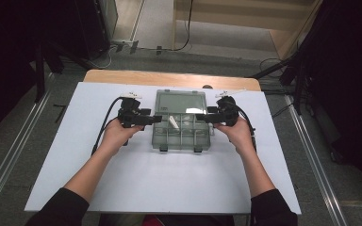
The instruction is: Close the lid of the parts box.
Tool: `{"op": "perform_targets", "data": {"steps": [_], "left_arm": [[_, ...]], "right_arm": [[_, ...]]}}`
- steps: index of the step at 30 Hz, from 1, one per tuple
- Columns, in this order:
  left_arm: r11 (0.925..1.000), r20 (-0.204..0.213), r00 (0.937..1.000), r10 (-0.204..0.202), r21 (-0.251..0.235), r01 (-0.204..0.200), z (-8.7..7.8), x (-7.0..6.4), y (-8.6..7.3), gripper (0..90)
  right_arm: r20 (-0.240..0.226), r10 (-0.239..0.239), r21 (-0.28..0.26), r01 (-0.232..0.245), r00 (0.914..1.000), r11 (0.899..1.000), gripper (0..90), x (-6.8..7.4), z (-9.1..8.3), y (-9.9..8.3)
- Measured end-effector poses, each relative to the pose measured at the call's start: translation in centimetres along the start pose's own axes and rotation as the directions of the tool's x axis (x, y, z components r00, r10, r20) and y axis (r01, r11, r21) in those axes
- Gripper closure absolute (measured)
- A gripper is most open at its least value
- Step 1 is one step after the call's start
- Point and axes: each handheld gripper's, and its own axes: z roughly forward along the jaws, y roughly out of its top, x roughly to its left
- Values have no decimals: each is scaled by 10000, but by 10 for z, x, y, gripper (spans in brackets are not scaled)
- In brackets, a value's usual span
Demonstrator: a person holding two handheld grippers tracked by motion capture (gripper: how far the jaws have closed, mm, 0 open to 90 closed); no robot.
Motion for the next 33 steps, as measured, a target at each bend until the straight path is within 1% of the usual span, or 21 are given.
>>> {"op": "perform_targets", "data": {"steps": [8,9,10,14,15,17,20,22,23,27,29,31,33], "left_arm": [[10000,-282,9996,-1,0,1,8,0,10,298],[10000,-258,9997,-5,16,5,9,1,11,298],[10000,-302,9995,-72,-2,72,11,1,12,298],[9999,-478,9988,-55,91,60,16,6,15,298],[9999,-515,9986,-138,80,142,17,8,16,298],[9989,-362,9982,-472,-55,470,19,13,15,298],[9980,-559,9965,-625,-37,624,23,19,16,309],[9980,-700,9956,-625,-32,625,25,21,19,309],[9977,-688,9953,-681,-105,675,26,21,20,309],[9972,-861,9937,-718,-258,698,31,23,25,309],[9969,-952,9925,-773,-201,757,35,25,26,309],[9968,-1168,9901,-783,-255,759,39,26,27,309],[9972,-1332,9884,-726,-243,700,43,27,27,309]], "right_arm": [[300,169,145,-173,9994,9997,285,-8,9,7],[325,190,134,-194,9993,9997,285,-9,11,8],[343,212,148,-218,9992,9997,286,-10,12,9],[336,277,163,-283,9991,9995,290,-14,16,13],[254,325,152,-329,9991,9993,290,-15,17,13],[262,319,162,-324,9991,9993,294,-16,18,15],[348,256,95,-259,9991,9996,297,-17,19,17],[450,233,157,-240,9987,9996,297,-19,21,18],[498,327,152,-335,9982,9993,299,-20,22,19],[636,417,159,-428,9971,9990,301,-24,26,19],[776,431,189,-446,9961,9988,301,-25,28,19],[911,507,218,-529,9946,9984,303,-27,32,20],[924,503,186,-523,9944,9985,303,-28,33,20]]}}
